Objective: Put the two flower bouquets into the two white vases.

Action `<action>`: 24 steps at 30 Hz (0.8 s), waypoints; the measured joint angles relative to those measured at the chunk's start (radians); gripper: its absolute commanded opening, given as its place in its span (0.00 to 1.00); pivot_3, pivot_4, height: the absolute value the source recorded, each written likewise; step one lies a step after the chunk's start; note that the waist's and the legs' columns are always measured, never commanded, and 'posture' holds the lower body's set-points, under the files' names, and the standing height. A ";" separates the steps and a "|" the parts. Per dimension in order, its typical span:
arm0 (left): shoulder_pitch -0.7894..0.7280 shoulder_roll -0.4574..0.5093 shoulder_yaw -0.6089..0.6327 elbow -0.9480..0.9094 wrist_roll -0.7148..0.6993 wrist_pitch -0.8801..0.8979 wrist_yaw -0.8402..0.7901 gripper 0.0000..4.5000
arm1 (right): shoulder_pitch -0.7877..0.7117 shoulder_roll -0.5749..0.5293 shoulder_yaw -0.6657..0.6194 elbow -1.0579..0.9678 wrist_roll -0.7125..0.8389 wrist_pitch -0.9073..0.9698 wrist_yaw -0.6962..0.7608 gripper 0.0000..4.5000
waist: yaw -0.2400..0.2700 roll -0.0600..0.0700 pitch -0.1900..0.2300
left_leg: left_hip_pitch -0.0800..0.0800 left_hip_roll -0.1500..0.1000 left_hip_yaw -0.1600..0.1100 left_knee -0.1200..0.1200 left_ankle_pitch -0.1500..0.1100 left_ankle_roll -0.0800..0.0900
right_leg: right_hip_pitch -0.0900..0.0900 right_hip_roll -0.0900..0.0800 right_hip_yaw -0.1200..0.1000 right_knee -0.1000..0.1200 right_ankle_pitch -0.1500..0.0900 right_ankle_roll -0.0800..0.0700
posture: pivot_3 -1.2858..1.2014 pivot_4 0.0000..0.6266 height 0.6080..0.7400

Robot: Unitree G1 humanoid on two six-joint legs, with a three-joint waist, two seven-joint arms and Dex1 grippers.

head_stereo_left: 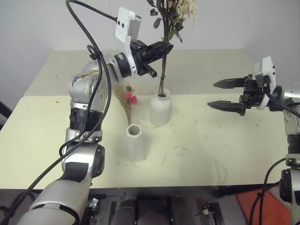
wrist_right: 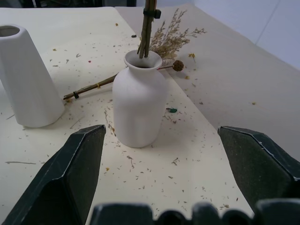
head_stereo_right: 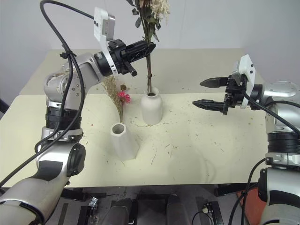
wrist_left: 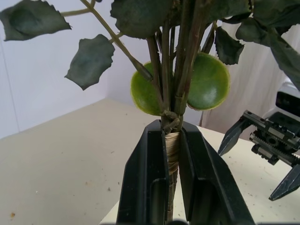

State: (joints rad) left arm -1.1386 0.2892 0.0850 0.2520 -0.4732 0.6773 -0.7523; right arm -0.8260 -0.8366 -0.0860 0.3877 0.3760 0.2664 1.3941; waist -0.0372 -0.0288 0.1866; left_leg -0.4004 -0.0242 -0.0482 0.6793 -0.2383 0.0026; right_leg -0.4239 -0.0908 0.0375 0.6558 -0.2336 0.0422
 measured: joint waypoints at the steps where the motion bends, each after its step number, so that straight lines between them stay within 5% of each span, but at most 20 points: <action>1: 0.005 -0.001 -0.002 0.000 0.000 0.000 0.003 0.02 | 0.000 0.000 0.000 0.000 0.000 0.000 0.000 1.00 | 0.000 0.000 0.000 | 0.000 0.000 0.000 0.000 0.000 0.000 | 0.000 0.000 0.000 0.000 0.000 0.000 | 0.52 0.24 1.00; 21: 0.065 -0.023 -0.032 0.026 0.040 -0.064 0.026 0.02 | 0.014 0.000 0.000 -0.020 0.001 -0.005 -0.002 1.00 | 0.000 0.000 0.000 | 0.000 0.000 0.000 0.000 0.000 0.000 | 0.000 0.000 0.000 0.000 0.000 0.000 | 0.52 0.24 1.00; 24: 0.093 -0.023 -0.040 0.023 0.040 -0.062 0.024 0.24 | 0.014 0.000 0.000 -0.020 0.000 -0.010 -0.003 1.00 | -0.001 0.000 0.000 | 0.000 0.000 0.000 0.000 0.000 0.000 | 0.000 0.000 0.000 0.000 0.000 0.000 | 0.52 0.24 1.00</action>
State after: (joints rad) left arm -1.0453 0.2663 0.0454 0.2754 -0.4335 0.6153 -0.7280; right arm -0.8123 -0.8367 -0.0864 0.3678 0.3764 0.2565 1.3908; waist -0.0379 -0.0288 0.1866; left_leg -0.4002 -0.0242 -0.0482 0.6793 -0.2383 0.0026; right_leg -0.4238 -0.0906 0.0377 0.6560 -0.2336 0.0422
